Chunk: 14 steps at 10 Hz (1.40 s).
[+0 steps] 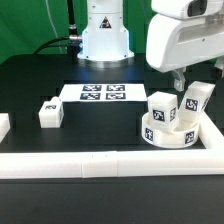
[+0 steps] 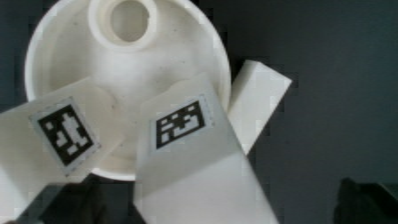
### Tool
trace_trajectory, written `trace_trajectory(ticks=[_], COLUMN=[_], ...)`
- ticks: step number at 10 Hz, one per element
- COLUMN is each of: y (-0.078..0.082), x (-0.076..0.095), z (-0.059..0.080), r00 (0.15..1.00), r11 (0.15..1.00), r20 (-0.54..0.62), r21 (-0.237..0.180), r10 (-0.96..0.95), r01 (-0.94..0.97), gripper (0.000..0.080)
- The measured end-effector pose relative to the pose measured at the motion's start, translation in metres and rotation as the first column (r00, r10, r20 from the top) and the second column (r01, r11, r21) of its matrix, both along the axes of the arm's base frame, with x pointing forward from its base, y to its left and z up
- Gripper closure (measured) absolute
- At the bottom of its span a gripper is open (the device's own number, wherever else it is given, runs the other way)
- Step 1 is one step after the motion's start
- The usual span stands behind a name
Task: Assemble stool
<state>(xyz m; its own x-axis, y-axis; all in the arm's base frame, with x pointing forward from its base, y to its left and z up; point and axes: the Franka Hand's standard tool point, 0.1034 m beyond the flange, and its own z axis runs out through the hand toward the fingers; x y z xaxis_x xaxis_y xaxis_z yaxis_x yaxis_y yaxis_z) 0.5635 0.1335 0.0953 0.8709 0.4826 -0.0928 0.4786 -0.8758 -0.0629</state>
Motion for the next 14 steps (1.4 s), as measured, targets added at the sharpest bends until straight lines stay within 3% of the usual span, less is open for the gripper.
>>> trace_trajectory(ticks=[2, 4, 6, 9, 12, 14], y=[0.000, 0.000, -0.002, -0.009, -0.011, -0.011], x=[0.002, 0.005, 0.005, 0.007, 0.007, 0.007], z=[-0.001, -0.007, -0.007, -0.007, -0.009, -0.010], r00=[1.000, 0.979, 0.979, 0.908, 0.910, 0.916], r11=[1.000, 0.981, 0.980, 0.910, 0.912, 0.918], r20=[0.017, 0.058, 0.057, 0.062, 0.070, 0.069], r21=[0.002, 0.017, 0.015, 0.008, 0.005, 0.004], r10=[0.005, 0.193, 0.197, 0.414, 0.408, 0.395], r01=[-0.005, -0.195, -0.198, -0.415, -0.409, -0.396], gripper=[0.0151, 0.0151, 0.0151, 0.0151, 0.0151, 0.0421])
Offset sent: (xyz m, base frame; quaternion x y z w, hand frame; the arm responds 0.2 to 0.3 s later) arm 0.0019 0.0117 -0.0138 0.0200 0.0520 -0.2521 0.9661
